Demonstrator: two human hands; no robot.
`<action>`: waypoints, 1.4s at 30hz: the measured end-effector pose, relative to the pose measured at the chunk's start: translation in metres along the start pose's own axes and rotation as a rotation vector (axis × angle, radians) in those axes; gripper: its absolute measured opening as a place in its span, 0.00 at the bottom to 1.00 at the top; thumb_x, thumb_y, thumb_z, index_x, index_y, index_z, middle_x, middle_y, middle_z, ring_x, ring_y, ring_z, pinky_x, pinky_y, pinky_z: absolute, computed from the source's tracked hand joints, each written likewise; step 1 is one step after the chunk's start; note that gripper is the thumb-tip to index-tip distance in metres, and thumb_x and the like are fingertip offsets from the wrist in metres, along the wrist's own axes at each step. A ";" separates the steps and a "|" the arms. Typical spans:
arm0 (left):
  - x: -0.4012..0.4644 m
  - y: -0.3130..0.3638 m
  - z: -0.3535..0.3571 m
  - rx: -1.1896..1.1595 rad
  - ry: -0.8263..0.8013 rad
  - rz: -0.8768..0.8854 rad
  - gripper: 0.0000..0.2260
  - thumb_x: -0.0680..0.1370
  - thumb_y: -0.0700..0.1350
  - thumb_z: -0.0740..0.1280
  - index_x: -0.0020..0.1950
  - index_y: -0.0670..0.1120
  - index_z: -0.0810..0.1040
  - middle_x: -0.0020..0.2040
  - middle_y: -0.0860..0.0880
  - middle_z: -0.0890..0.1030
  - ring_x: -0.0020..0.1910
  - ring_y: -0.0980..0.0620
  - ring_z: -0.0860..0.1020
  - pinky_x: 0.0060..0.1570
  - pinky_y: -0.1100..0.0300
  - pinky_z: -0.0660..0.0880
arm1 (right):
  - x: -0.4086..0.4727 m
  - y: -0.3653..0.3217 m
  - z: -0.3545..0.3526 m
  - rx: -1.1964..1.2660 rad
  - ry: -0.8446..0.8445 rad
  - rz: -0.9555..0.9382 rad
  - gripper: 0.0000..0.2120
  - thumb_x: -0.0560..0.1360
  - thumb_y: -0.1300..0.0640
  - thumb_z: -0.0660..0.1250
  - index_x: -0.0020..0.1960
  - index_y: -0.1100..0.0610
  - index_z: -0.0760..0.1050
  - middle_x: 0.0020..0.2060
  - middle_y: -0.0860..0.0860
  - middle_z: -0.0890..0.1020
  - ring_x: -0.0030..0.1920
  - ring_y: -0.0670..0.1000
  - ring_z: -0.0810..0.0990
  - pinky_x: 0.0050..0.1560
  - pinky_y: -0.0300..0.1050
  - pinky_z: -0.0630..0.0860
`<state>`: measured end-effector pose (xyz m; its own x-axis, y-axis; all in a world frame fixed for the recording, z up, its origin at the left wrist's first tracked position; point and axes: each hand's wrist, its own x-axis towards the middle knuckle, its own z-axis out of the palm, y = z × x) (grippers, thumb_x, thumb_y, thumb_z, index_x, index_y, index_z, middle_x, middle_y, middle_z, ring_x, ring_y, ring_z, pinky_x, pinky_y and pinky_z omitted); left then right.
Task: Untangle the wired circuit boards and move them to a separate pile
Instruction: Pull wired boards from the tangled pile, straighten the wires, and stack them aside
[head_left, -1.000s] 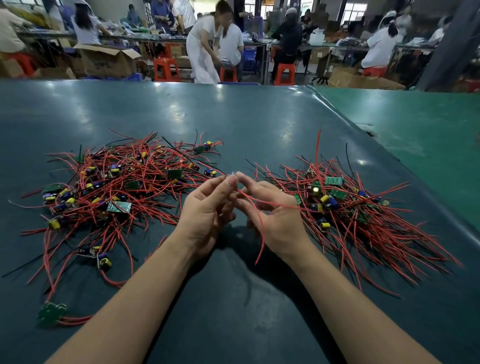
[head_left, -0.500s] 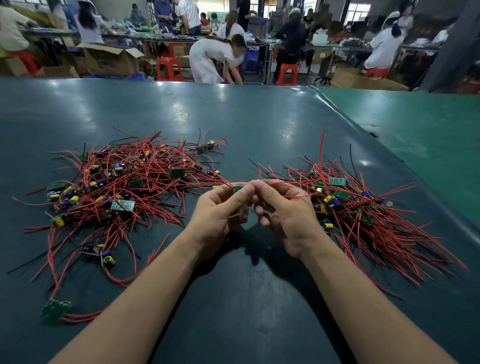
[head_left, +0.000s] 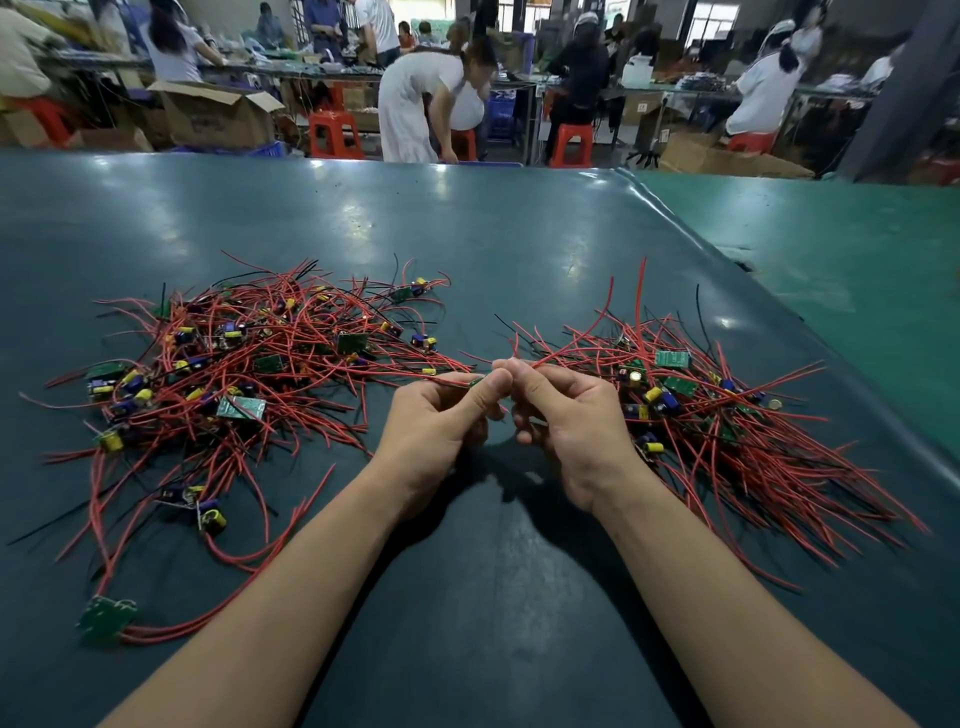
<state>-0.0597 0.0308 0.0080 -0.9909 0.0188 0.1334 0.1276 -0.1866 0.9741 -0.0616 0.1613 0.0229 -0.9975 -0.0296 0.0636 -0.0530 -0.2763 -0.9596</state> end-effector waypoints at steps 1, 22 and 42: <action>0.000 0.000 0.000 0.003 0.001 -0.002 0.13 0.65 0.57 0.74 0.36 0.47 0.84 0.30 0.51 0.77 0.27 0.55 0.69 0.28 0.66 0.65 | 0.000 0.000 0.001 0.006 0.004 -0.004 0.05 0.76 0.61 0.69 0.44 0.62 0.83 0.30 0.49 0.80 0.27 0.45 0.71 0.24 0.36 0.68; -0.001 0.008 -0.003 -0.231 0.017 0.073 0.13 0.71 0.43 0.70 0.26 0.47 0.74 0.24 0.50 0.68 0.31 0.54 0.69 0.33 0.60 0.65 | 0.019 -0.003 -0.015 0.298 0.393 -0.184 0.18 0.83 0.56 0.60 0.38 0.60 0.79 0.24 0.48 0.71 0.20 0.45 0.66 0.21 0.34 0.62; 0.000 0.003 -0.003 -0.020 0.084 0.109 0.11 0.71 0.48 0.75 0.32 0.47 0.79 0.28 0.49 0.73 0.26 0.55 0.66 0.28 0.64 0.64 | 0.011 -0.007 -0.012 0.093 0.175 -0.104 0.11 0.80 0.59 0.64 0.42 0.59 0.81 0.25 0.47 0.73 0.21 0.43 0.65 0.20 0.33 0.61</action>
<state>-0.0598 0.0272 0.0101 -0.9715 -0.0847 0.2213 0.2342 -0.2025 0.9509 -0.0729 0.1742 0.0272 -0.9801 0.1686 0.1050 -0.1600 -0.3572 -0.9202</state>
